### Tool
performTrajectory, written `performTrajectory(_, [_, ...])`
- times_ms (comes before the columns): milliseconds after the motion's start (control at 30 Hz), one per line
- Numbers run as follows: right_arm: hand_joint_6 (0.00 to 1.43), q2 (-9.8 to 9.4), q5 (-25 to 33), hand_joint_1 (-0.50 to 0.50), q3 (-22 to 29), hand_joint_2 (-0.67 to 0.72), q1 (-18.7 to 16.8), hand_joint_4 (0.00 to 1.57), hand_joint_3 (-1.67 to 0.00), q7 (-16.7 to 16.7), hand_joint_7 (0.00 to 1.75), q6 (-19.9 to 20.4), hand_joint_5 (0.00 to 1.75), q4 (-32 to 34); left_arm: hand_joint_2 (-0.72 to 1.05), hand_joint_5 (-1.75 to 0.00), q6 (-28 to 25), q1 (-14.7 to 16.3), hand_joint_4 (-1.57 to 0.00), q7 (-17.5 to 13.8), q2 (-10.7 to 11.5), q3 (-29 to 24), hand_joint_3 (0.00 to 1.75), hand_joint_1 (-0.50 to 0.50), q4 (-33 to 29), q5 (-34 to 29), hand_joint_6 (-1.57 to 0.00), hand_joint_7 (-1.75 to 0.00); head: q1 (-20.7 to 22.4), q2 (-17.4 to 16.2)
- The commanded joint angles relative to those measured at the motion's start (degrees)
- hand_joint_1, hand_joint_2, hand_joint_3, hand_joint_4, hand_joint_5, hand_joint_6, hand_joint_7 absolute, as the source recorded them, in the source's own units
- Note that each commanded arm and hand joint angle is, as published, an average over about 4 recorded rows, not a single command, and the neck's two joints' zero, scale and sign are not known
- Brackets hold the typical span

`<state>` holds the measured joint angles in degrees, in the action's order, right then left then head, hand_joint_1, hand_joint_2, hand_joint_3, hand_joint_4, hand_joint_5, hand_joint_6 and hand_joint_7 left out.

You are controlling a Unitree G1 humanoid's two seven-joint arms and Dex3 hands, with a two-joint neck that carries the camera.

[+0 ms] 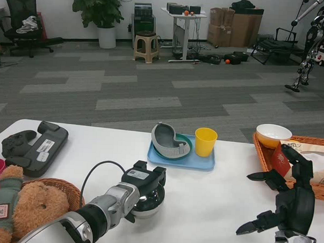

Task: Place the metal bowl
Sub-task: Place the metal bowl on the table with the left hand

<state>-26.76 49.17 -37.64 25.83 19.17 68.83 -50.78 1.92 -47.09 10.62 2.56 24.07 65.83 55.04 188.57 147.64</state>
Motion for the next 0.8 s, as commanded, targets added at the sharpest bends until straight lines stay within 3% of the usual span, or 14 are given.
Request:
performTrajectory(33, [0.00,0.04,0.2,0.29,-0.1,0.72,0.2,0.94,0.00,0.2,0.91,0.3,1.07,0.0,1.05,-1.75,-0.3,0.6,-0.02,-0.7,-0.3,0.4,1.31,-0.50,1.6,-0.7,-0.20,-1.50,0.4,-0.3])
performTrajectory(167, [0.00,0.04,0.2,0.29,-0.2,0.72,0.1,0.94,0.00,0.2,0.91,0.3,1.07,0.0,1.05,-1.75,-0.3,0.7,0.00,-1.0,-0.3,0.7,1.29,-0.50,1.8,-1.2,-0.12,-1.31,0.7,-0.5])
performTrajectory(267, [0.00,0.04,0.2,0.29,-0.2,0.72,0.1,0.94,0.00,0.2,0.91,0.3,1.07,0.0,1.05,-1.69,-0.3,0.9,0.00,-1.3,-0.3,0.7,1.03,-0.50,2.0,-2.0,-0.05,-1.10,0.9,-0.6])
performTrajectory(333, [0.00,0.04,0.2,0.29,-0.2,0.72,0.1,0.94,0.00,0.3,0.91,0.3,1.07,0.0,1.05,-1.49,-0.3,0.9,0.00,-1.5,-0.3,0.7,0.81,-0.50,2.2,-2.5,-0.03,-0.98,1.0,-0.6])
performTrajectory(367, [0.00,0.04,0.2,0.29,-0.2,0.72,0.1,0.94,0.00,0.3,0.91,0.3,1.07,0.1,1.05,-1.28,-0.3,0.9,0.00,-1.7,-0.3,0.7,0.68,-0.50,2.3,-2.7,-0.02,-0.89,1.0,-0.6])
performTrajectory(467, [0.00,0.06,0.2,0.29,-0.1,0.72,0.1,0.94,0.00,0.3,0.91,0.3,1.07,0.1,1.05,-0.87,-0.2,0.9,0.00,-2.0,-0.3,0.7,0.50,-0.50,2.4,-2.8,0.00,-0.75,1.1,-0.7])
performTrajectory(567, [0.00,0.04,0.2,0.29,-0.1,0.72,0.1,0.94,0.00,0.3,0.91,0.3,1.07,0.2,1.05,-0.59,-0.1,0.9,0.00,-2.5,-0.3,0.6,0.31,-0.48,2.5,-2.8,0.00,-0.59,1.1,-0.7])
performTrajectory(700, [0.00,0.04,0.2,0.29,-0.1,0.72,0.1,0.94,0.00,0.3,0.91,0.3,1.07,0.2,0.74,-0.41,0.1,1.0,0.00,-3.0,-0.3,0.5,0.09,-0.48,2.6,-2.9,0.00,-0.49,1.2,-0.9])
performTrajectory(800, [0.00,0.04,0.3,0.29,-0.1,0.72,0.1,0.94,0.00,0.3,0.91,0.3,1.07,0.2,0.23,-0.33,0.5,1.3,0.00,-3.4,-0.3,0.5,0.02,-0.48,2.5,-2.8,0.00,-0.44,1.2,-1.0])
